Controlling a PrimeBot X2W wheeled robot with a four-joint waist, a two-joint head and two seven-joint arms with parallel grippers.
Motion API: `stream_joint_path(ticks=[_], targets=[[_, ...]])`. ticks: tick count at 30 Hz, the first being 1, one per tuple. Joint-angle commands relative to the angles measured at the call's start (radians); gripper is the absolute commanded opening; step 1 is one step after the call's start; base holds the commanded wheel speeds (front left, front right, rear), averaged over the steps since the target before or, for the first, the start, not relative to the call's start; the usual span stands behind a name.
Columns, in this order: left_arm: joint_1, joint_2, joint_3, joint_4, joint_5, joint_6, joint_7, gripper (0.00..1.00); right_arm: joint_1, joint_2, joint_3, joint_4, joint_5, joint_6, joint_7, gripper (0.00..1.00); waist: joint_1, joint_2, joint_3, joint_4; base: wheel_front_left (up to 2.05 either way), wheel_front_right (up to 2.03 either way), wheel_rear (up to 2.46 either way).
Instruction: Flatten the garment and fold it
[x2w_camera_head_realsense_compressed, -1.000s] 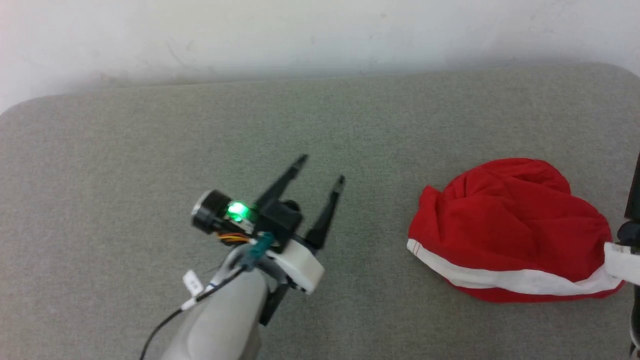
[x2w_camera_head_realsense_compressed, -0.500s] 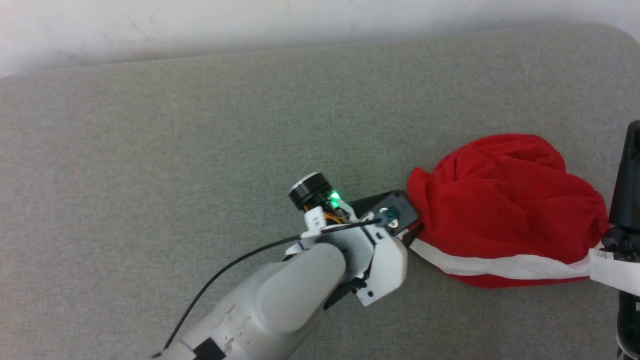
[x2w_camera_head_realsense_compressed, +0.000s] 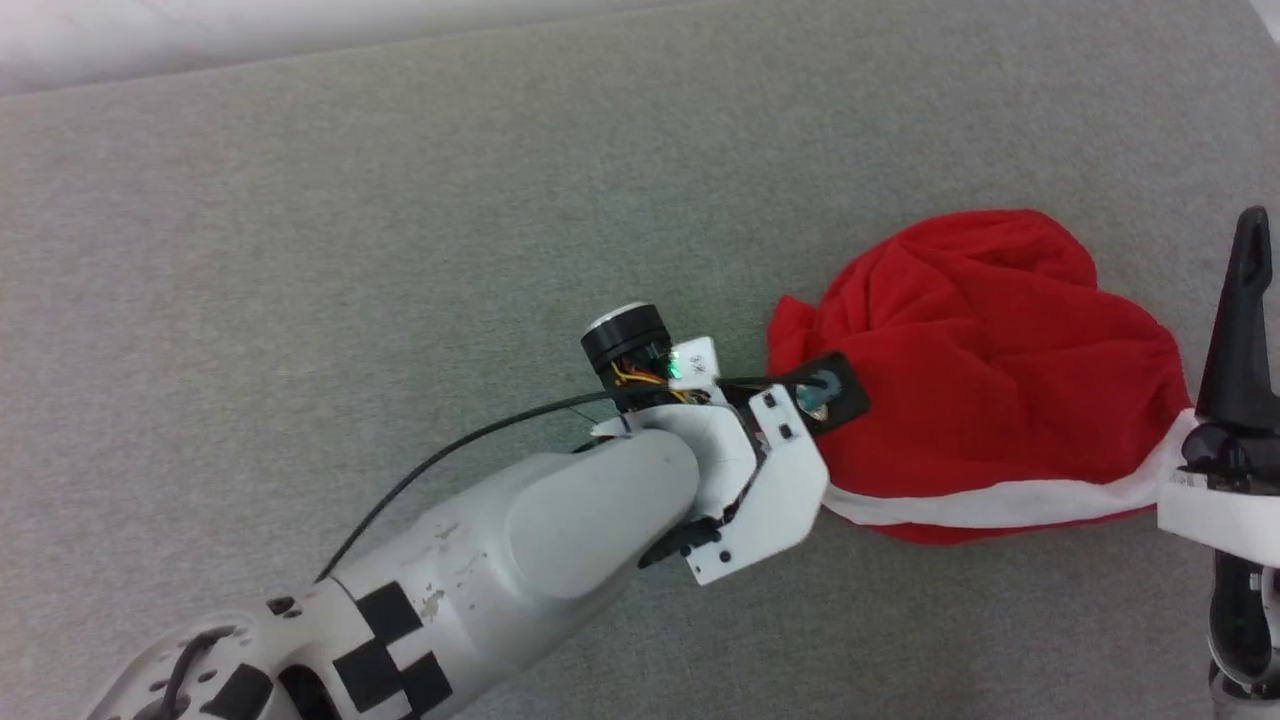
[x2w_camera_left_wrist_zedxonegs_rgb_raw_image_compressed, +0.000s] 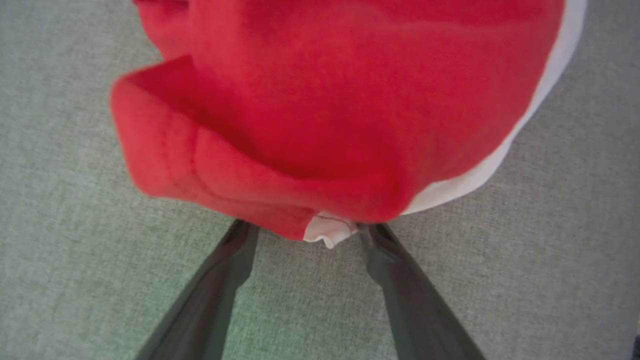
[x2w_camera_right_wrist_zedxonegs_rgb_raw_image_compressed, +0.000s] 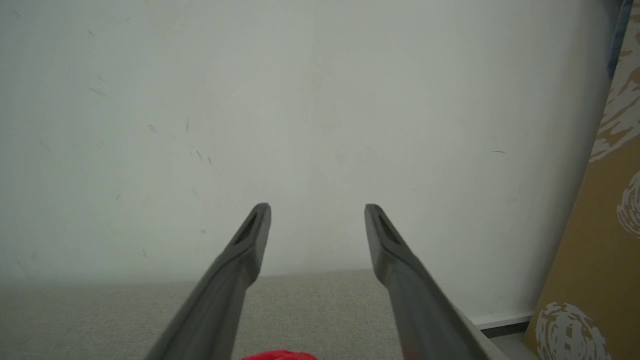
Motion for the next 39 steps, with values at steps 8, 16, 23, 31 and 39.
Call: stream_joint_path(ticks=[8, 16, 23, 31, 39], targets=[[0.094, 0.048, -0.012, -0.136, 0.063, -0.007, 0.138, 0.0, -0.022, 0.008, -0.01, 0.009, -0.013, -0.001, -0.005, 1.0, -0.0002, 0.0002, 0.023, -0.015, 0.0, 0.0, 0.0], [0.031, 0.109, 0.047, -0.103, 0.012, 0.001, -0.201, 0.0, 0.01, 0.005, -0.031, 0.008, -0.023, -0.001, -0.005, 1.0, -0.0002, 0.0002, -0.056, 0.068, 0.0, 0.0, 0.0], [0.105, 0.222, 0.168, -0.108, -0.042, 0.101, -0.355, 0.0, 0.047, -0.012, -0.02, 0.02, -0.024, -0.001, -0.005, 1.0, -0.0002, 0.0002, -0.126, 0.137, 0.0, 0.0, 0.0], [0.338, 0.391, 0.263, -0.138, -0.172, 0.207, -0.414, 0.0, 0.079, -0.023, -0.007, 0.044, -0.025, -0.001, -0.005, 1.0, -0.0002, 0.0002, -0.16, 0.173, 0.0, 0.0, 0.0], [0.538, 0.447, 0.293, -0.146, -0.273, 0.263, -0.449, 0.0, 0.11, -0.04, -0.004, 0.085, -0.031, -0.001, -0.005, 1.0, -0.0002, 0.0002, -0.179, 0.197, 0.0, 0.0, 0.0]])
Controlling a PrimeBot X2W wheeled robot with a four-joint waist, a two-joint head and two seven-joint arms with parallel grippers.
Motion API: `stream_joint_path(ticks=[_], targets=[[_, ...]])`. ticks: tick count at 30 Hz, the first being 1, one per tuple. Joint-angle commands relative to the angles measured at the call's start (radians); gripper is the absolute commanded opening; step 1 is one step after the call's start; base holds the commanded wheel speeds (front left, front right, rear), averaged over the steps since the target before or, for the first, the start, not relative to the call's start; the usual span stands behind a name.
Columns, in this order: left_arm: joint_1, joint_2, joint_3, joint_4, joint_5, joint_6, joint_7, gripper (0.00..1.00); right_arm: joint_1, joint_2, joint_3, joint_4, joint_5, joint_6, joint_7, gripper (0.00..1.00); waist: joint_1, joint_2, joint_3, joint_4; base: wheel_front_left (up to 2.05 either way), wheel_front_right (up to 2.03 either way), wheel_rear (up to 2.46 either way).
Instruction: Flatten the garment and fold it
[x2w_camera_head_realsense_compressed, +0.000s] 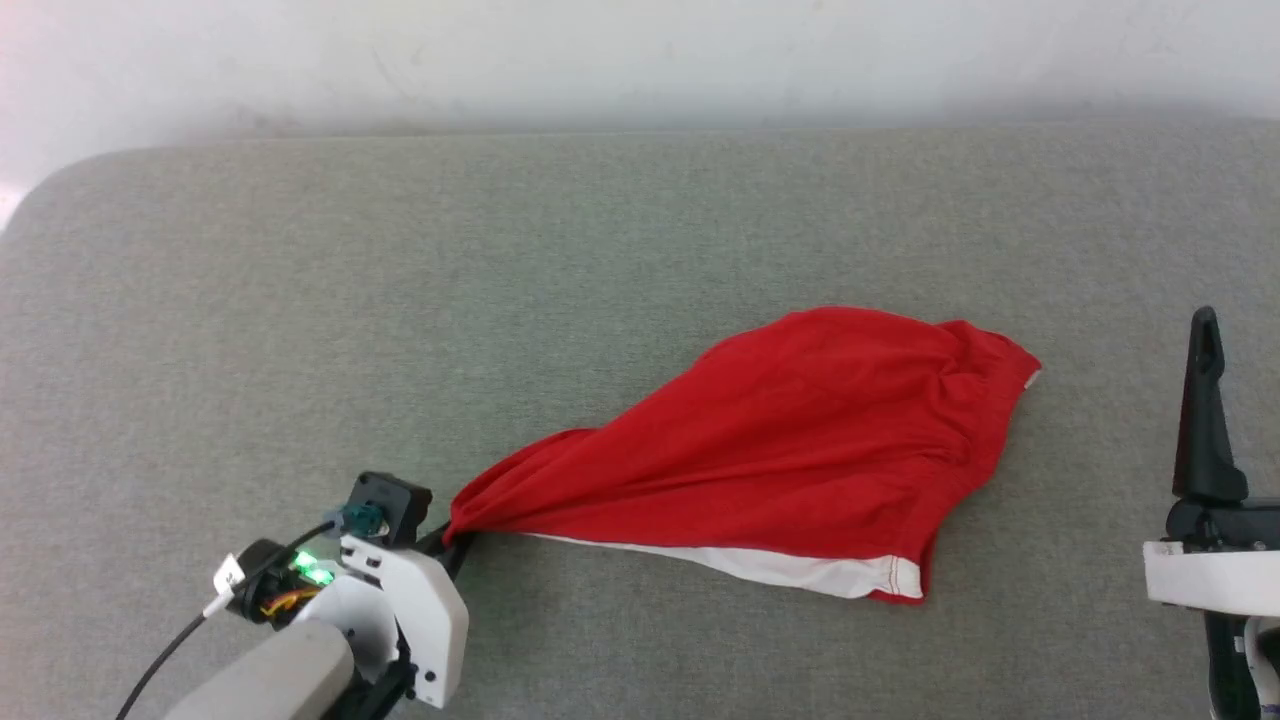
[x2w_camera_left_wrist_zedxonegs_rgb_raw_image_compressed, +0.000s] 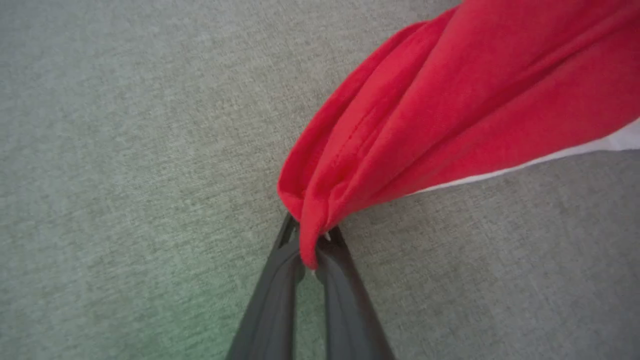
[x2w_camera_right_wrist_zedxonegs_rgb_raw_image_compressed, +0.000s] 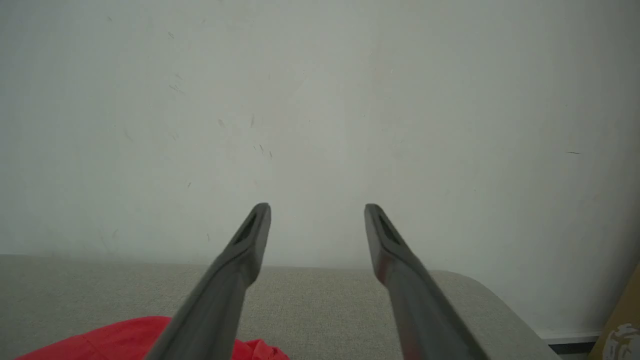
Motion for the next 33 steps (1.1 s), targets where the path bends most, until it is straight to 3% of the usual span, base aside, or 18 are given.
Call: stream_joint_path(ticks=[1, 2, 3, 9, 14, 19, 24, 28, 33], targets=[[0.031, 0.0, -0.002, 0.004, -0.008, 0.011, -0.001, 0.0, 0.009, -0.012, 0.005, 0.007, -0.015, -0.001, -0.005, 1.0, 0.0003, 0.0001, -0.012, 0.013, 0.0, 0.0, 0.0], [0.037, -0.006, 0.001, -0.001, -0.012, 0.015, -0.012, 0.09, 0.007, -0.022, 0.007, 0.01, -0.021, -0.001, -0.005, 1.0, 0.0003, 0.0001, -0.018, 0.018, 0.0, 0.0, 0.0], [0.037, -0.011, 0.01, -0.009, -0.01, 0.022, -0.037, 1.0, 0.003, -0.031, 0.006, 0.011, -0.025, -0.001, -0.005, 1.0, 0.0003, 0.0001, -0.023, 0.024, 0.0, 0.0, 0.0], [0.03, -0.034, 0.07, -0.078, 0.008, 0.06, -0.198, 1.0, -0.054, -0.124, 0.026, 0.018, -0.041, -0.001, -0.005, 1.0, 0.0003, 0.0001, -0.057, 0.045, 0.0, 0.0, 0.0], [0.039, -0.026, 0.125, -0.146, 0.079, 0.144, -0.274, 1.0, -0.129, -0.25, 0.09, 0.056, -0.053, -0.001, -0.005, 1.0, 0.0003, 0.0001, -0.071, 0.058, 0.0, 0.0, 0.0], [0.076, -0.048, 0.23, -0.226, 0.19, 0.224, -0.287, 1.0, -0.219, -0.399, 0.209, 0.18, -0.007, -0.001, 0.035, 1.0, 0.0003, 0.0001, -0.066, 0.076, 0.0, 0.0, 0.0], [0.139, -0.106, 0.366, -0.304, 0.34, 0.277, -0.287, 1.0, -0.318, -0.567, 0.458, 0.271, 0.166, -0.001, 0.313, 1.0, 0.0003, 0.0001, -0.035, 0.095, 0.0, 0.0, 0.0], [0.187, -0.162, 0.471, -0.343, 0.44, 0.289, -0.287, 1.0, -0.428, -0.689, 0.659, 0.298, 0.351, -0.001, 0.586, 1.0, 0.0003, 0.0001, 0.005, 0.107, 0.0, 0.0, 0.0], [0.217, -0.239, 0.572, -0.363, 0.53, 0.262, -0.287, 1.0, -0.573, -0.745, 0.805, 0.351, 0.523, -0.001, 0.834, 1.0, 0.0003, 0.0001, 0.066, 0.13, 0.0, 0.0, 0.0]])
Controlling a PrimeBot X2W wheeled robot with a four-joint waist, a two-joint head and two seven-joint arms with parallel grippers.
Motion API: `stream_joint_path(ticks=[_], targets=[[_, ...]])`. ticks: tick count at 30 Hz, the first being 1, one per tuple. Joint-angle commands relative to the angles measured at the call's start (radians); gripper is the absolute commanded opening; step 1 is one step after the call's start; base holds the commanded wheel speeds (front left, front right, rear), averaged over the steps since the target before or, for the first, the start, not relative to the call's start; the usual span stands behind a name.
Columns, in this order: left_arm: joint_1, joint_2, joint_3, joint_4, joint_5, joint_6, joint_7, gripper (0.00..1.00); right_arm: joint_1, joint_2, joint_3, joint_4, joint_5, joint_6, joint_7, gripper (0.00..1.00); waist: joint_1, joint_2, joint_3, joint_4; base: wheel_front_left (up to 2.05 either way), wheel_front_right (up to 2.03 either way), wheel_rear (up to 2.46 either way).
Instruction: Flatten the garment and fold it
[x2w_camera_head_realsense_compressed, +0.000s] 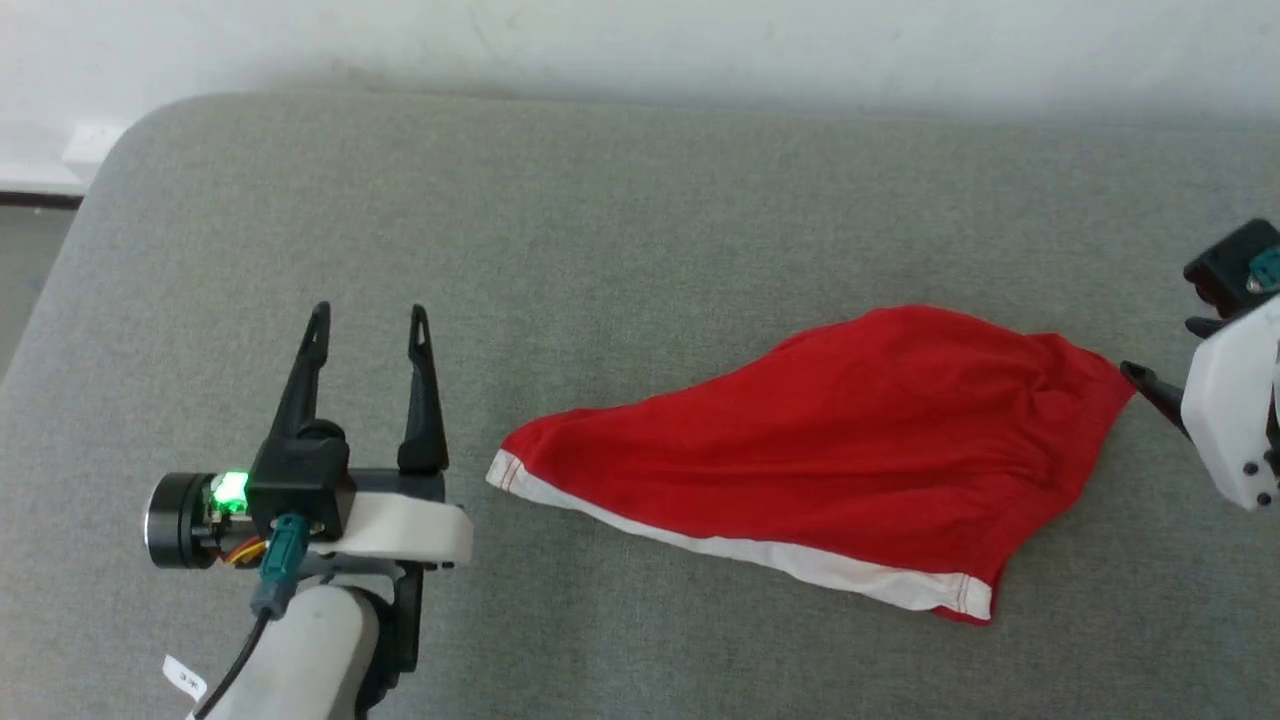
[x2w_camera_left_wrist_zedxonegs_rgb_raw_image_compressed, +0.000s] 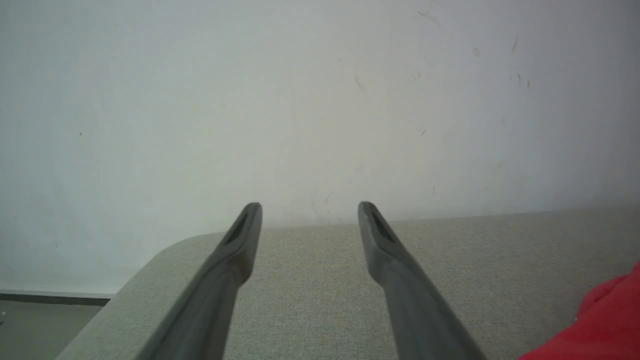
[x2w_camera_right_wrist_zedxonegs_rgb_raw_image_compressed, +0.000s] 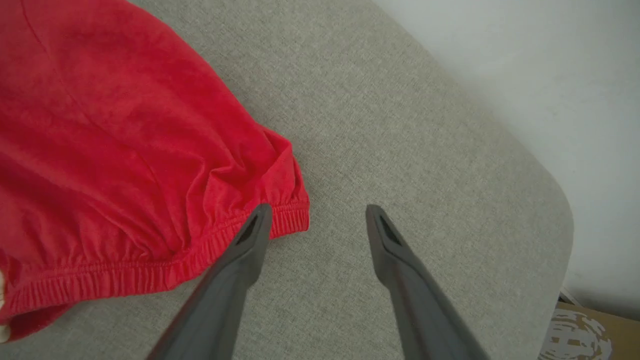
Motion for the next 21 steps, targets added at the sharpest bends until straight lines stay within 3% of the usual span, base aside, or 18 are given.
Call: stream_joint_path(ticks=[1, 9, 16, 17, 18, 21], targets=[[0.012, -0.023, 0.02, -0.005, 0.022, -0.017, -0.005, 1.0, -0.046, 0.004, 0.021, 0.021, 0.024, -0.002, 0.027, 1.0, -0.0001, 0.0, 0.052, 0.027, 0.0, 0.0, 0.0], [0.005, -0.12, 0.102, 0.007, 0.096, -0.098, -0.005, 1.0, -0.16, 0.07, 0.156, 0.187, 0.045, -0.002, 0.071, 1.0, -0.0001, 0.0, 0.131, 0.059, 0.0, 0.0, 0.0], [-0.008, -0.182, 0.167, 0.028, 0.149, -0.168, -0.005, 1.0, -0.224, 0.094, 0.352, 0.274, 0.08, -0.002, 0.084, 0.97, -0.0001, 0.0, 0.144, 0.066, 0.0, 0.0, 0.0], [-0.008, -0.19, 0.175, 0.03, 0.155, -0.175, -0.005, 1.0, -0.245, 0.086, 0.37, 0.274, 0.087, -0.002, 0.074, 0.3, -0.0001, 0.0, 0.142, 0.065, 0.0, 0.0, 0.0], [-0.007, -0.197, 0.184, 0.03, 0.159, -0.183, -0.005, 1.0, -0.274, 0.078, 0.382, 0.273, 0.087, -0.002, 0.052, 0.0, -0.0001, 0.0, 0.14, 0.065, 0.0, 0.0, 0.0], [-0.008, -0.213, 0.207, 0.034, 0.174, -0.208, -0.005, 1.0, -0.378, 0.058, 0.398, 0.286, 0.072, -0.002, -0.048, 0.0, -0.0001, 0.0, 0.138, 0.065, 0.0, 0.0, 0.0]])
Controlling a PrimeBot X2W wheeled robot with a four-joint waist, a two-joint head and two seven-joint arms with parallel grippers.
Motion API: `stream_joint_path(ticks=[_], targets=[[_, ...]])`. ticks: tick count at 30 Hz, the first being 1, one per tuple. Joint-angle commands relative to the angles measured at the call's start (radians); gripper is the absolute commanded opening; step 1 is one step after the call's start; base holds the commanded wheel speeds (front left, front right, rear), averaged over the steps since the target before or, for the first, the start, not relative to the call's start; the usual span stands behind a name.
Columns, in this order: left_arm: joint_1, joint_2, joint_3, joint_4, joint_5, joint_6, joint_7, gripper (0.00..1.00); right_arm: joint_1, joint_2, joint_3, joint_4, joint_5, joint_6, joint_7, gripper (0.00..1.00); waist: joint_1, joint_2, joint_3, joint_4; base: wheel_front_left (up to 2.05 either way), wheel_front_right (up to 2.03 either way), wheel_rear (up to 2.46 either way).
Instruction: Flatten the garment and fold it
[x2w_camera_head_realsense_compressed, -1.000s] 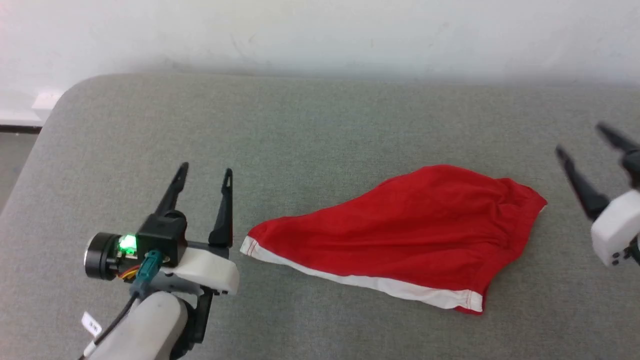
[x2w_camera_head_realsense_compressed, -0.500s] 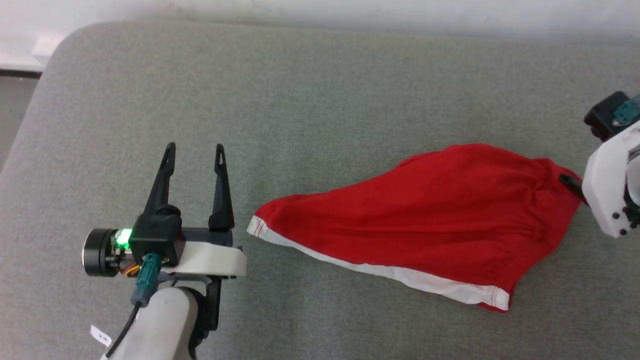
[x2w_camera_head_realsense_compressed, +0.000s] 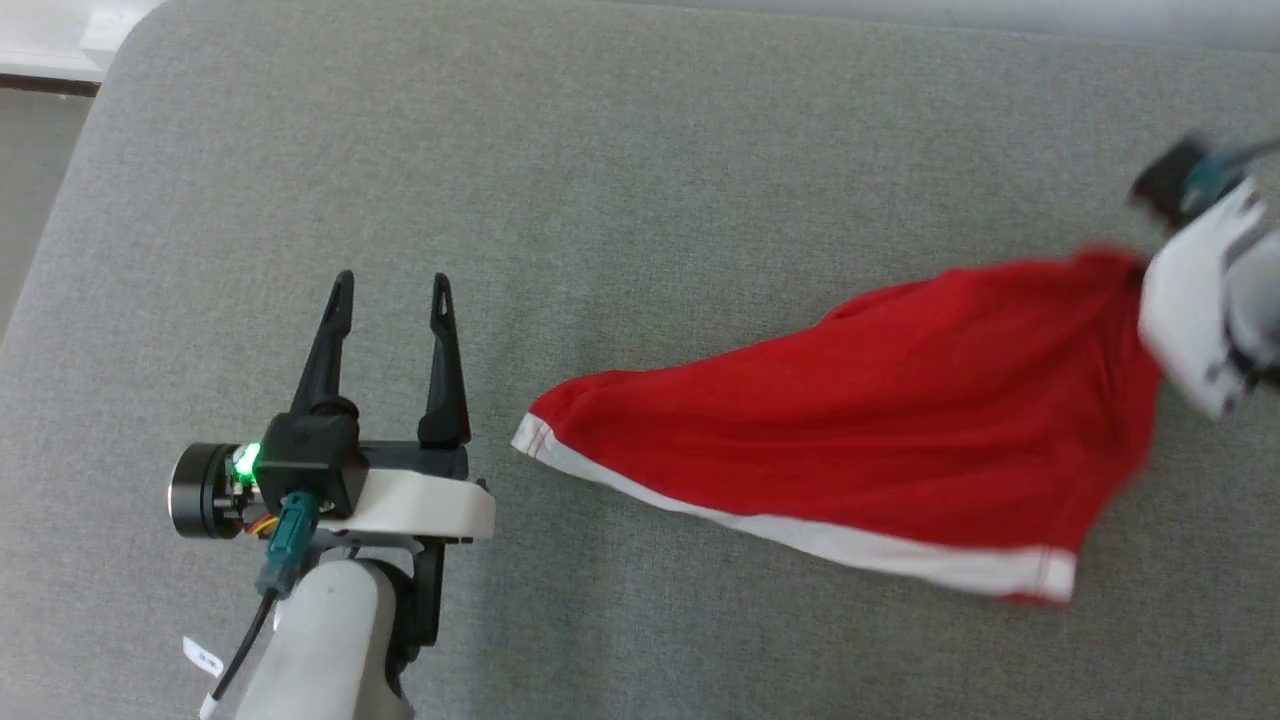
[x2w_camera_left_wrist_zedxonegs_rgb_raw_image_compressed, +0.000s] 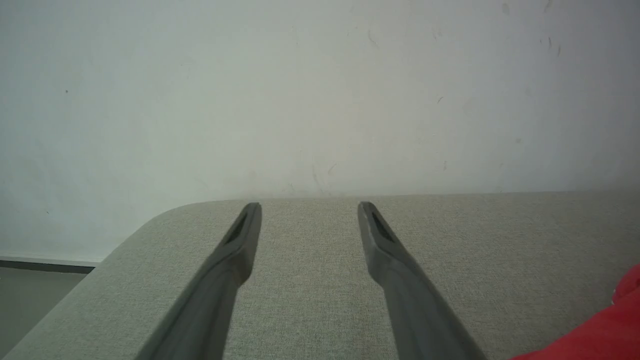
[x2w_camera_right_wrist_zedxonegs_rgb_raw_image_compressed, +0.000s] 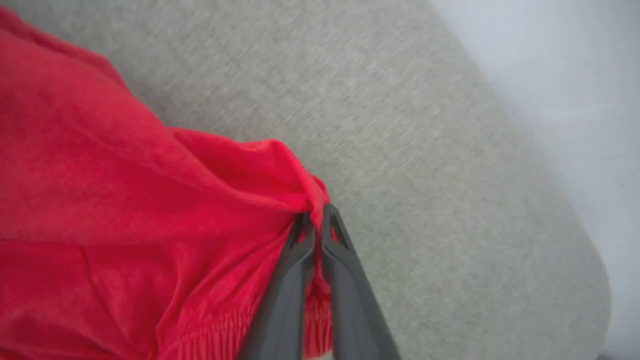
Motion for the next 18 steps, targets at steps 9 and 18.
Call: stream_joint_path(ticks=[9, 18], targets=[[-0.016, -0.045, 0.032, -0.006, 0.047, -0.049, -0.005, 1.0, -0.167, 0.081, -0.018, 0.218, -0.028, -0.002, -0.148, 0.0, -0.0001, 0.0, 0.015, 0.023, 0.0, 0.0, 0.0], [0.004, -0.069, 0.064, 0.007, 0.072, -0.054, -0.005, 1.0, -0.149, 0.156, -0.002, 0.365, 0.011, -0.002, -0.301, 1.0, -0.0001, 0.0, -0.002, 0.012, 0.0, 0.0, 0.0]])
